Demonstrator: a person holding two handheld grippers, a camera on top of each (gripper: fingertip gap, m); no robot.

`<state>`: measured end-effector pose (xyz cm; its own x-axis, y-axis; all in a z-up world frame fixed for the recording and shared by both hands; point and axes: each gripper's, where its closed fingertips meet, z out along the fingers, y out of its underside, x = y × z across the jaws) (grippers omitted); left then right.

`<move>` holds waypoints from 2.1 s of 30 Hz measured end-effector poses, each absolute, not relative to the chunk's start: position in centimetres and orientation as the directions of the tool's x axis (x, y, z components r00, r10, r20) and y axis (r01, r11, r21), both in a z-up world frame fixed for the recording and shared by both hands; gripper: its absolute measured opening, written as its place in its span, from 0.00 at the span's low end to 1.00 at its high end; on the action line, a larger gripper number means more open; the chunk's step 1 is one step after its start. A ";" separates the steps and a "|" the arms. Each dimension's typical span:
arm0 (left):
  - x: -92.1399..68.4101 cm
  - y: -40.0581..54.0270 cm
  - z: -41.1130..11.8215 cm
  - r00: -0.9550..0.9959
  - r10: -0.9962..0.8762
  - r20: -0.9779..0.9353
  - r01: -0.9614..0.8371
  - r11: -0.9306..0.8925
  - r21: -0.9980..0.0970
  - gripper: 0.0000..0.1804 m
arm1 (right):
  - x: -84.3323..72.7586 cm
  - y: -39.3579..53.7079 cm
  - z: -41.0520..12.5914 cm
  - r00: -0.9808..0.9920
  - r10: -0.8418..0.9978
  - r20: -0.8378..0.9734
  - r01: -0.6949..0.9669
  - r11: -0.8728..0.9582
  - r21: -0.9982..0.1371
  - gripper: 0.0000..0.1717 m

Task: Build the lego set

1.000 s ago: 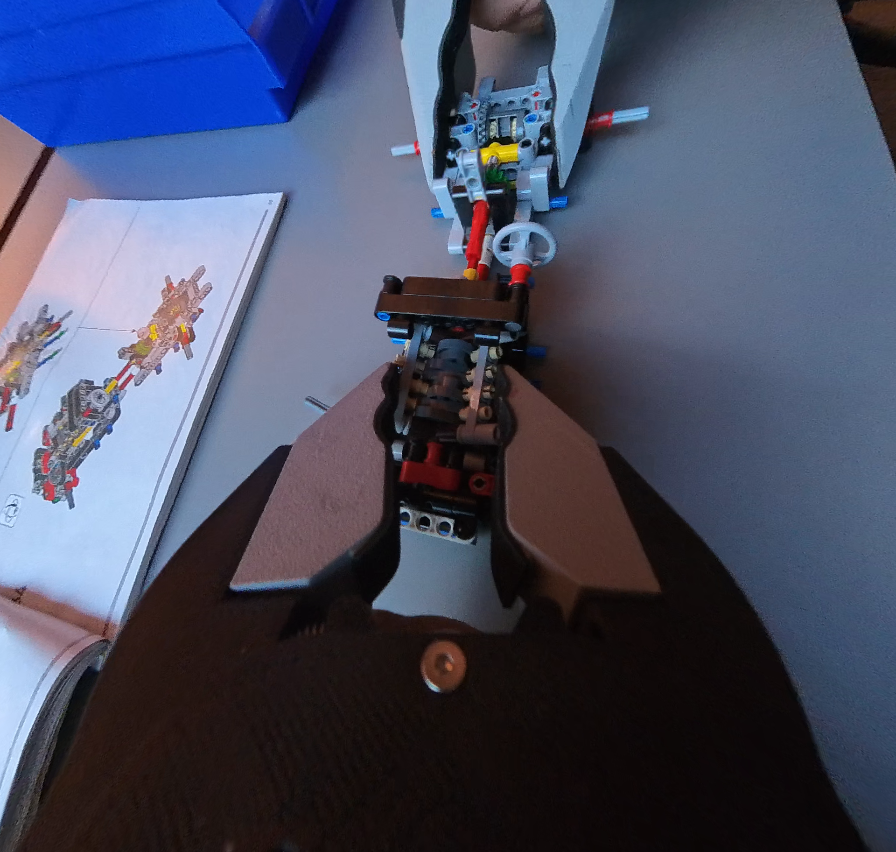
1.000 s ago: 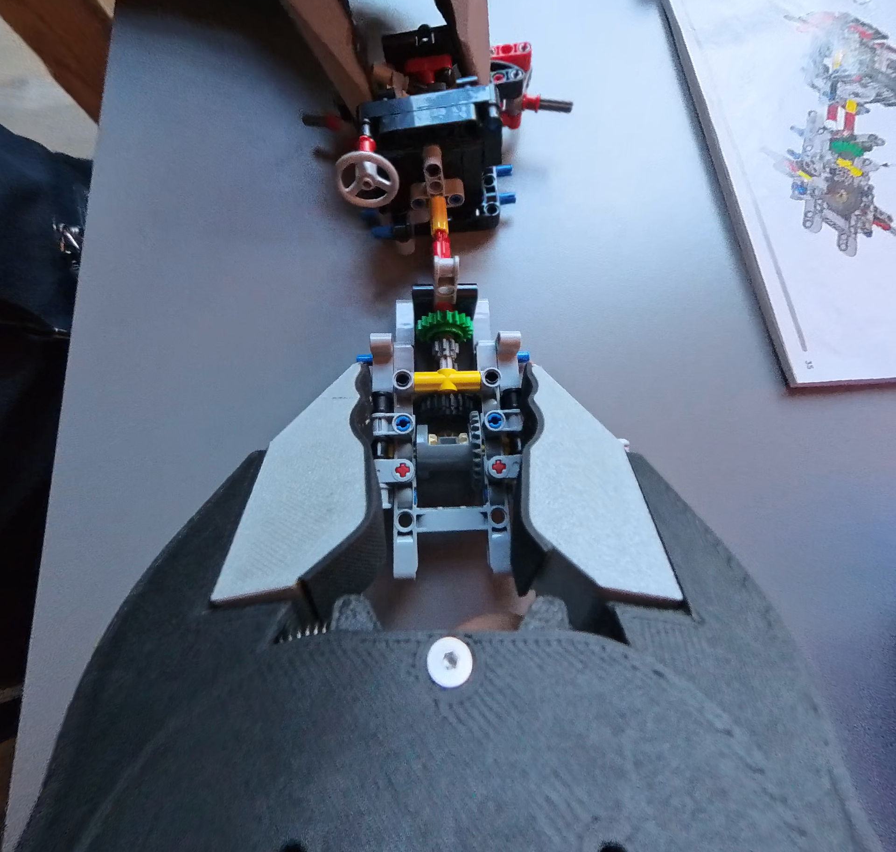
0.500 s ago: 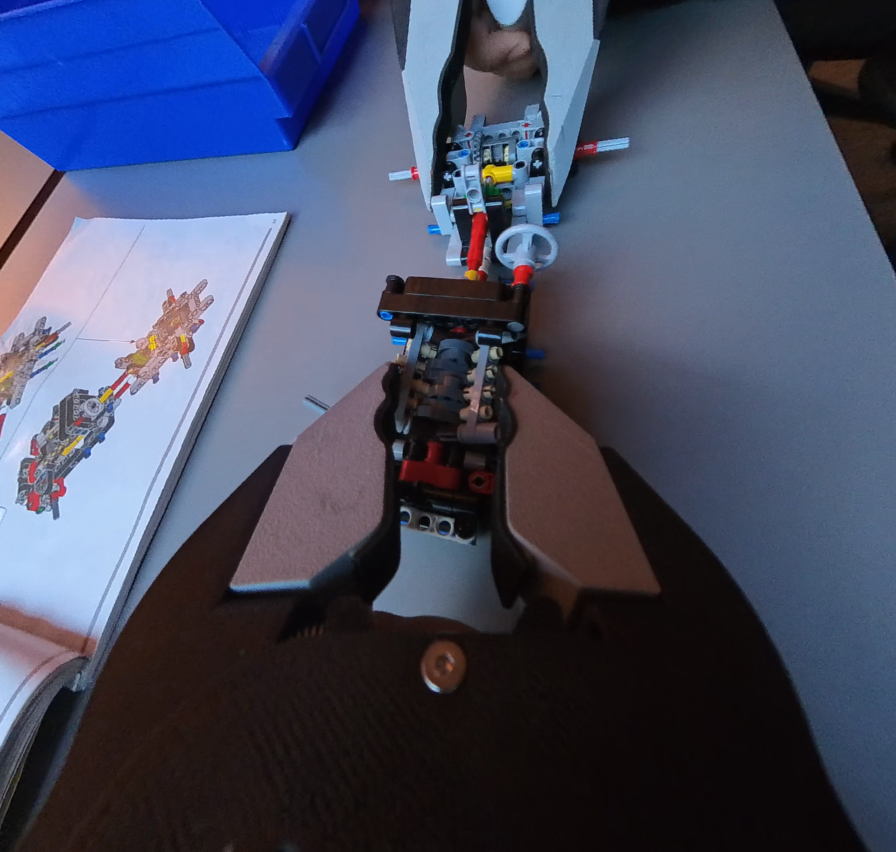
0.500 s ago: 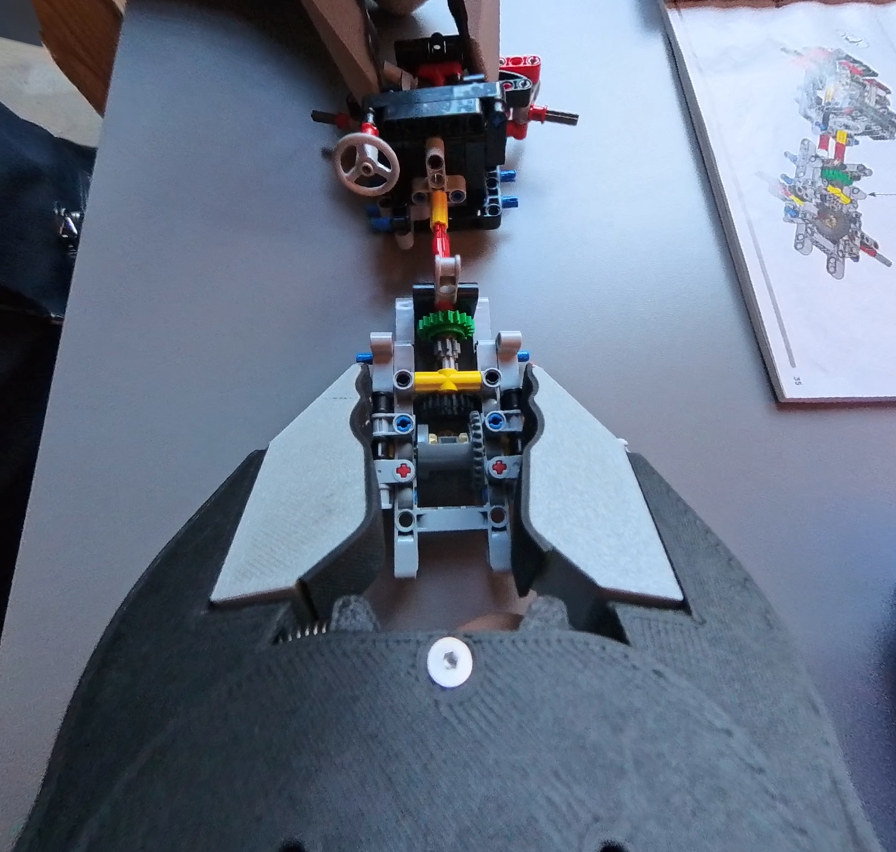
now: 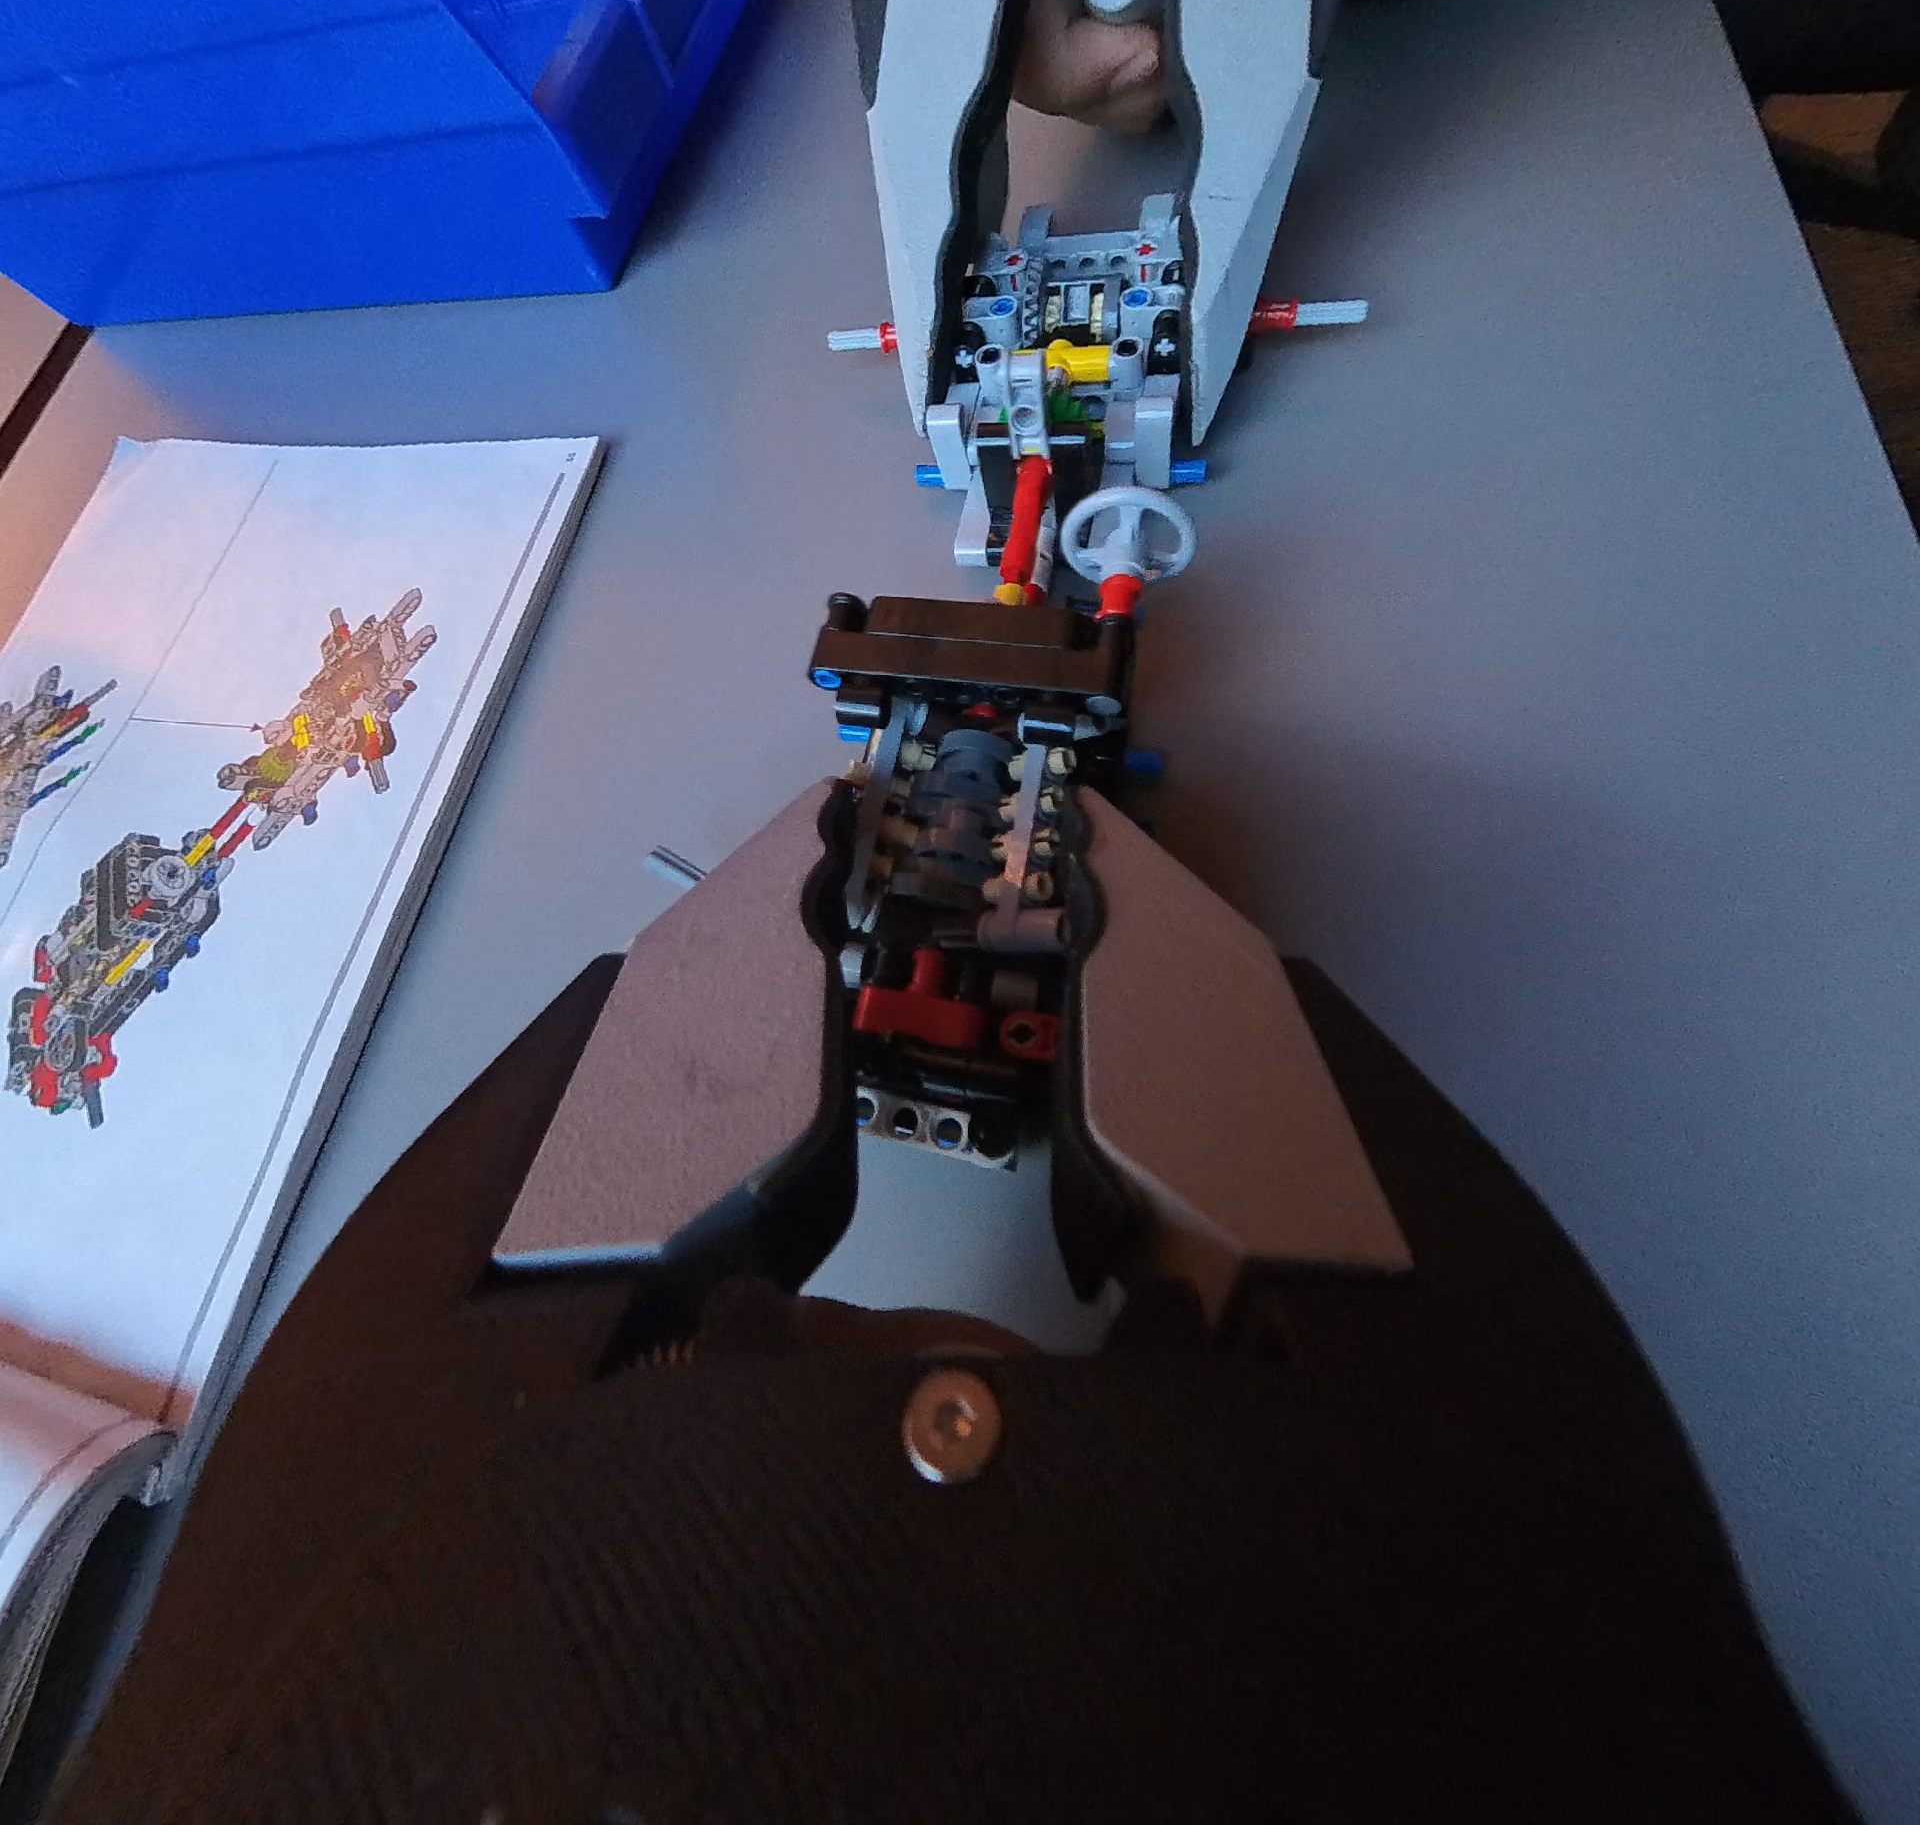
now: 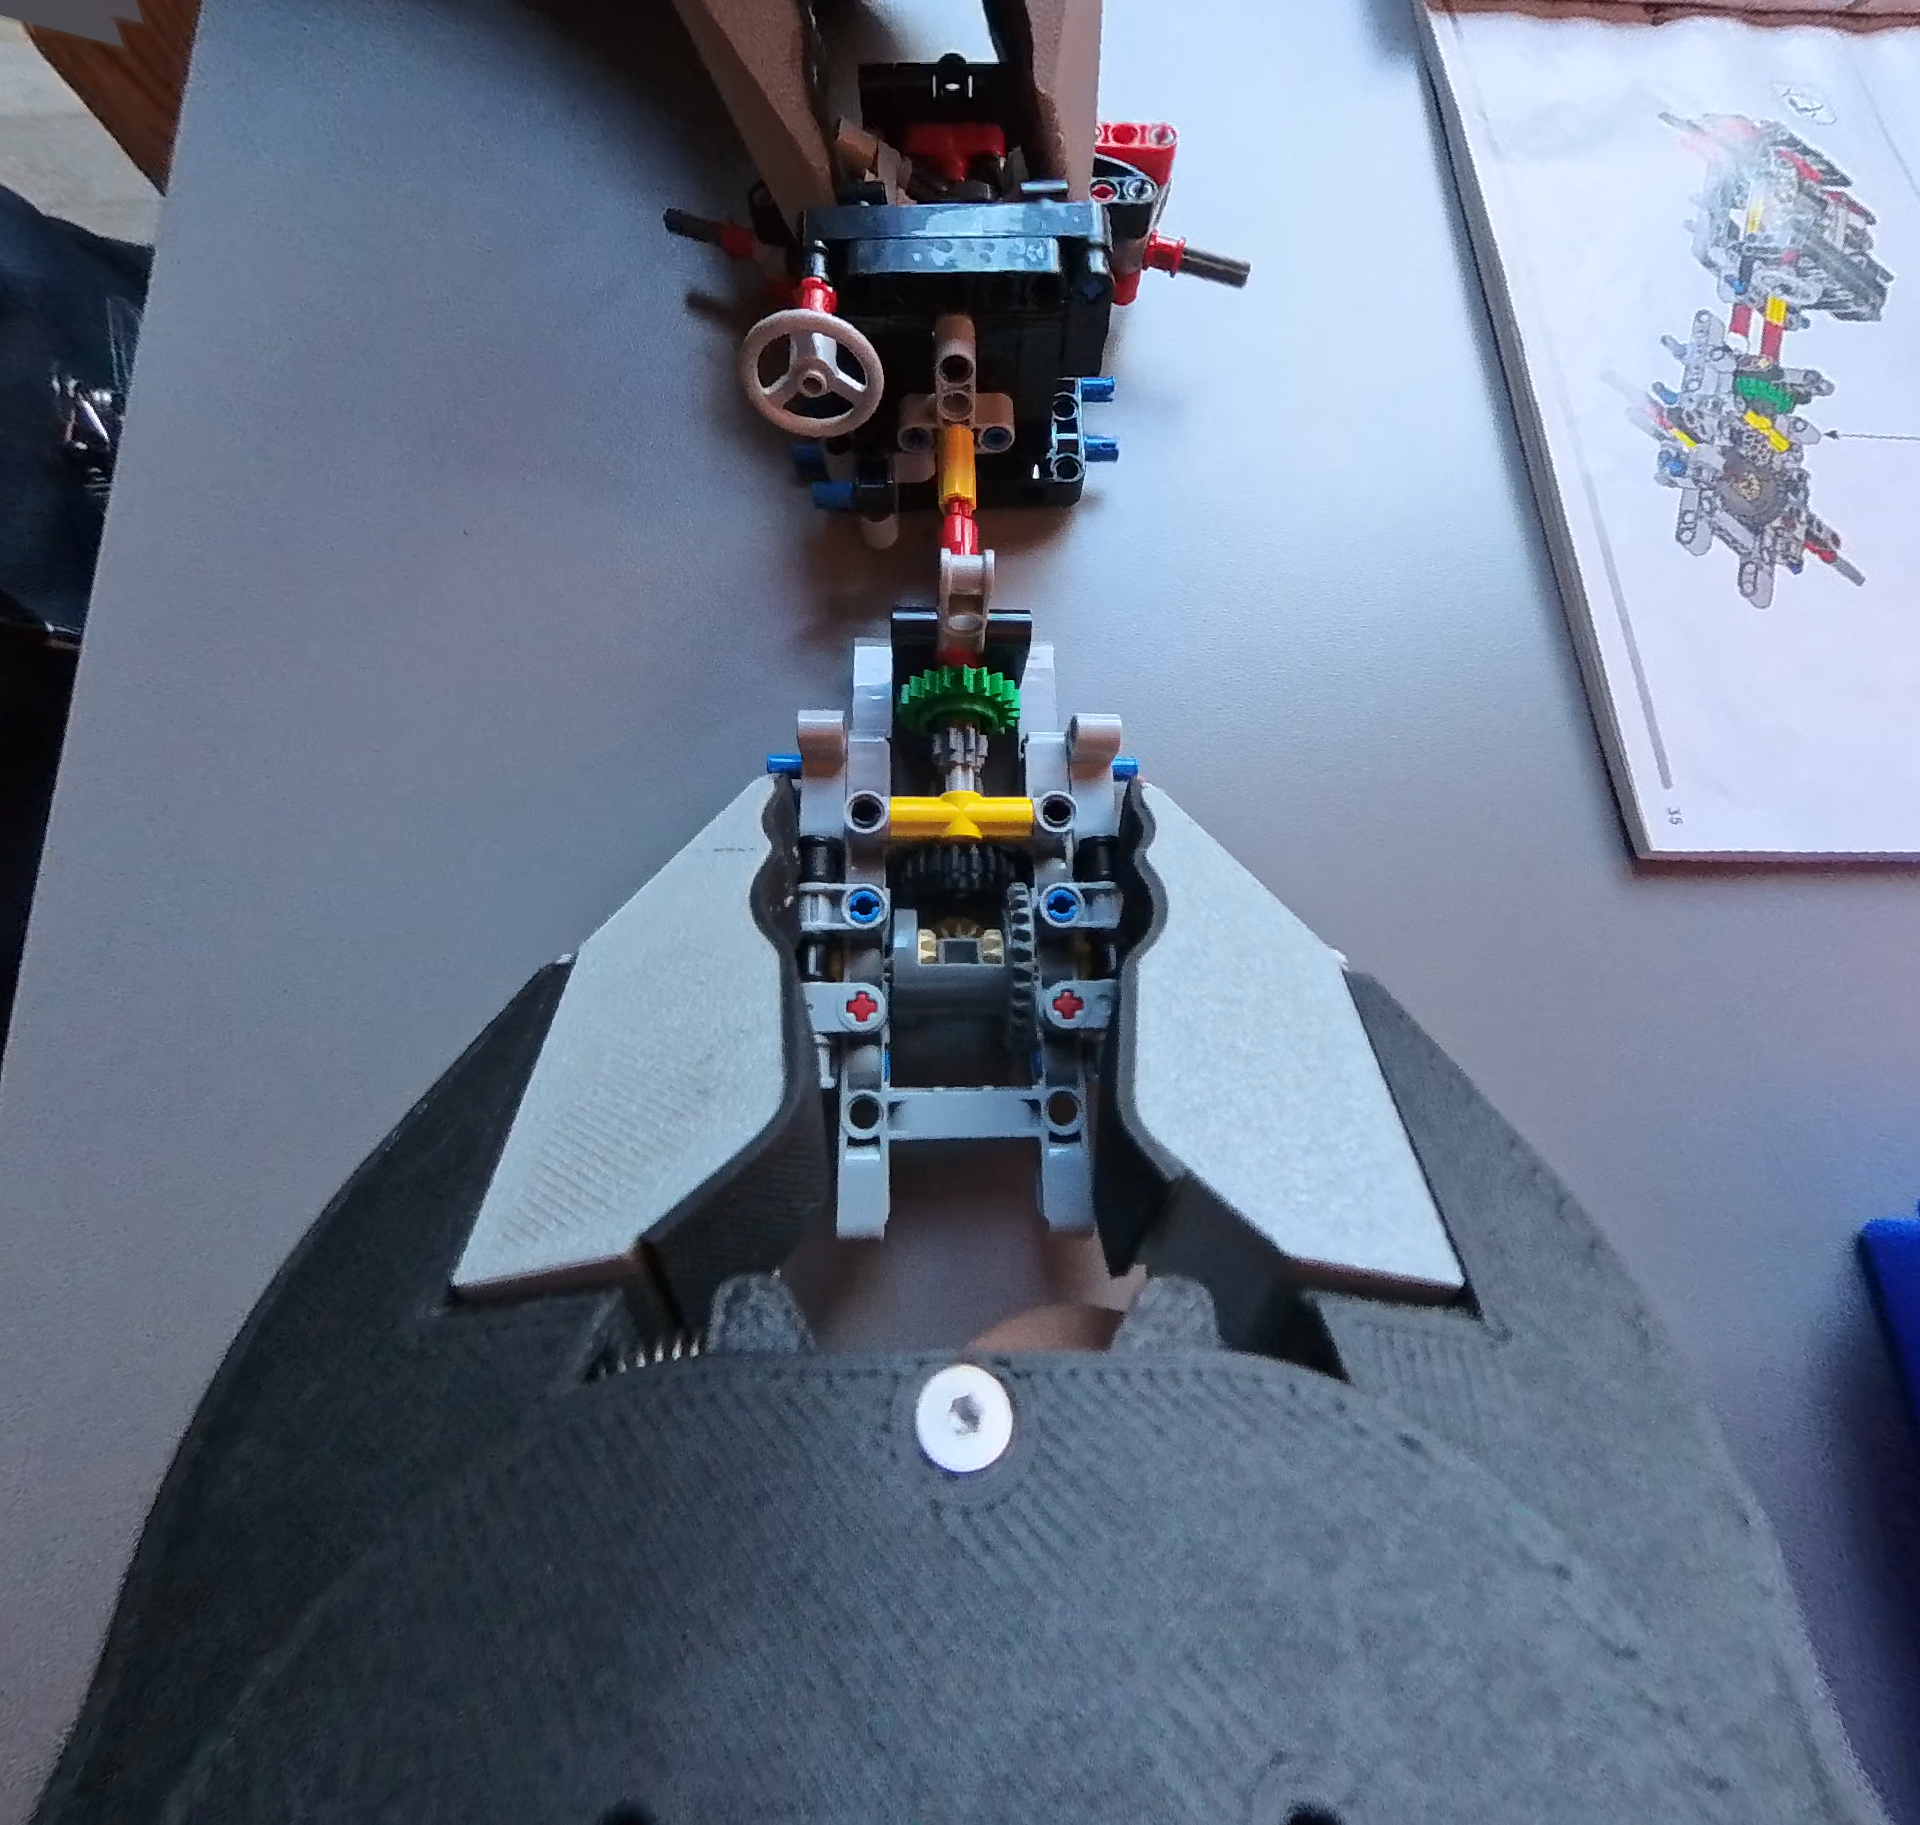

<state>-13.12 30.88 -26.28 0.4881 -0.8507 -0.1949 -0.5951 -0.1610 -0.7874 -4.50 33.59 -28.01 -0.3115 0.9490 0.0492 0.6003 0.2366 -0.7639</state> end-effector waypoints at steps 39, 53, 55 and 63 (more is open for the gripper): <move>-12.1 31.4 -26.4 0.535 -0.826 -0.177 -0.608 -0.231 -0.760 0.20 | -4.1 34.0 -28.0 -0.354 0.934 0.047 0.590 0.262 -0.763 0.34; -11.8 31.6 -26.5 0.528 -0.830 -0.178 -0.624 -0.237 -0.745 0.20 | -4.0 34.1 -28.1 -0.353 0.935 0.043 0.594 0.260 -0.761 0.34; -11.8 31.6 -26.5 0.527 -0.831 -0.177 -0.626 -0.239 -0.742 0.20 | -4.0 34.1 -28.1 -0.353 0.935 0.043 0.595 0.259 -0.761 0.34; -11.7 31.8 -26.5 0.527 -0.828 -0.191 -0.641 -0.239 -0.730 0.20 | -4.0 34.1 -28.1 -0.353 0.935 0.038 0.597 0.256 -0.761 0.34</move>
